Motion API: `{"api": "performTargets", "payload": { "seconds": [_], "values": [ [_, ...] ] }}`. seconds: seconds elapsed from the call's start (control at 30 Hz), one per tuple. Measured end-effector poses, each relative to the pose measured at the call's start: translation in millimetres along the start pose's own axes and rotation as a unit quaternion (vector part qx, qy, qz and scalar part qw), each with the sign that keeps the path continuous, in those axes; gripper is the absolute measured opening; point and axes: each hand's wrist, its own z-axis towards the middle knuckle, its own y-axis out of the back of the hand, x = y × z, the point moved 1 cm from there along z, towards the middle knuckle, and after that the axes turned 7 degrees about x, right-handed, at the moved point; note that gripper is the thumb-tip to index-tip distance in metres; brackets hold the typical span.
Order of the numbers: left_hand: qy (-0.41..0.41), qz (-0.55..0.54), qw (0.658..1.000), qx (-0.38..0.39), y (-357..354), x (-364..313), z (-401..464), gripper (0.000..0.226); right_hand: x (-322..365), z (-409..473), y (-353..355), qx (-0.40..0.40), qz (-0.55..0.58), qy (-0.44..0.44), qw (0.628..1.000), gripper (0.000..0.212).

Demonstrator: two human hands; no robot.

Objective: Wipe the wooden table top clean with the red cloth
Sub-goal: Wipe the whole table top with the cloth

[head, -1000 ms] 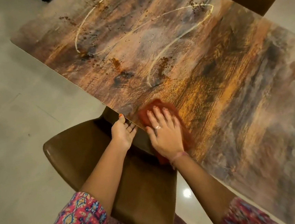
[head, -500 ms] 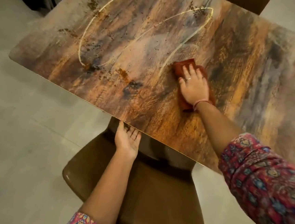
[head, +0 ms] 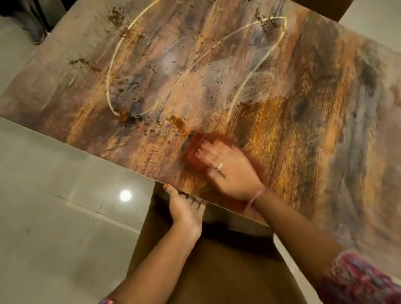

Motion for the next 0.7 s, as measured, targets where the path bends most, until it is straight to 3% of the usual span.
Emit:
{"api": "performTargets", "payload": {
  "seconds": [0.1, 0.17, 0.23, 0.27, 0.3, 0.4, 0.5, 0.57, 0.63, 0.7],
  "values": [
    [0.025, -0.007, 1.000, 0.000, 3.1, -2.8, 0.5, 0.081, -73.1, 49.9, 46.2, -0.081, 0.019, -0.210, 0.974, 0.052],
    [0.027, -0.011, 1.000, 0.006, 4.6, -4.3, 0.7, 0.081, -93.0, 74.8, 62.7, -0.126, 0.088, -0.357, 0.922, 0.053],
    [0.029, -0.005, 1.000, 0.003, 5.3, -5.2, 1.0, 0.079, -70.9, 88.5, 58.4, -0.164, 0.138, -0.453, 0.865, 0.055],
    [0.029, -0.001, 1.000, -0.001, 5.3, -5.1, 0.4, 0.078, -47.6, 88.9, 47.5, -0.175, 0.125, -0.454, 0.865, 0.055],
    [0.029, -0.001, 1.000, -0.003, 4.7, -5.5, -0.5, 0.077, -20.5, 85.1, 32.3, -0.177, 0.099, -0.406, 0.891, 0.055],
    [0.036, 0.012, 0.999, 0.005, 3.6, -9.4, -3.7, 0.069, 59.4, 37.9, -15.1, -0.096, 0.019, -0.144, 0.985, 0.056],
    [0.059, 0.002, 0.998, 0.012, 8.0, -12.6, -7.6, 0.067, 39.6, 4.4, -16.6, -0.012, -0.036, 0.006, 0.999, 0.057],
    [0.063, -0.012, 0.998, 0.019, 11.8, -16.8, -8.5, 0.067, -5.6, 9.5, 3.5, -0.004, -0.045, -0.039, 0.998, 0.057],
    [0.054, -0.019, 0.998, 0.020, 16.1, -22.2, -6.3, 0.065, -44.3, 24.3, 25.1, -0.065, 0.009, -0.201, 0.977, 0.056],
    [0.045, -0.029, 0.998, 0.016, 19.4, -25.7, -3.3, 0.064, -48.8, 45.1, 35.7, -0.154, 0.076, -0.391, 0.904, 0.054]
  ]
}}
